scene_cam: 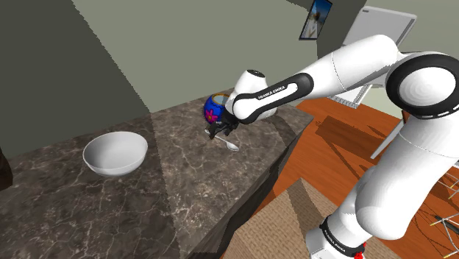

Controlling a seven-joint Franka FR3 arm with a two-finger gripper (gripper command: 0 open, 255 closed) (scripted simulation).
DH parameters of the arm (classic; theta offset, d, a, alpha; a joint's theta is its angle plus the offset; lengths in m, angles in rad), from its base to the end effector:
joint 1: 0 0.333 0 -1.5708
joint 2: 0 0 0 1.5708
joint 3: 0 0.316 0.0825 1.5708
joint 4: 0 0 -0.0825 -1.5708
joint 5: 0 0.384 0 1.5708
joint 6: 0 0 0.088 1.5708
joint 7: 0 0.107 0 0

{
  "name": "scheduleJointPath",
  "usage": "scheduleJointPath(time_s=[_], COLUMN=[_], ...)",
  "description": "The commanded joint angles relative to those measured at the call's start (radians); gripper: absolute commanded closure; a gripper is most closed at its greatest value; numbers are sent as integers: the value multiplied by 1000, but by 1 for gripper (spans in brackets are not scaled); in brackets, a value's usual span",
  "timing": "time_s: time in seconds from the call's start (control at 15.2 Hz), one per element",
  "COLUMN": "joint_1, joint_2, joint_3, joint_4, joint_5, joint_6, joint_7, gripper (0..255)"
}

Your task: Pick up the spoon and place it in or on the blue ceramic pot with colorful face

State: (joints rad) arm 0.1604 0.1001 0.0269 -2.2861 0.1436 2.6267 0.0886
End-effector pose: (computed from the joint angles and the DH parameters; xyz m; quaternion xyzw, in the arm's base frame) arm 0.5388 0.0986 0.3331 -0.9918 0.0091 -0.1124 0.0599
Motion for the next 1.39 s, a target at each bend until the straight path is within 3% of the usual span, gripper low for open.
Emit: scheduleJointPath(time_s=[0.0, 0.59, 1.32], joint_1=[0, 0, -1], joint_2=[0, 0, -93], joint_3=[0, 0, -4], joint_4=[0, 0, 51], joint_5=[0, 0, -22], joint_6=[0, 0, -143], joint_7=[0, 0, 24], gripper=[255, 255, 255])
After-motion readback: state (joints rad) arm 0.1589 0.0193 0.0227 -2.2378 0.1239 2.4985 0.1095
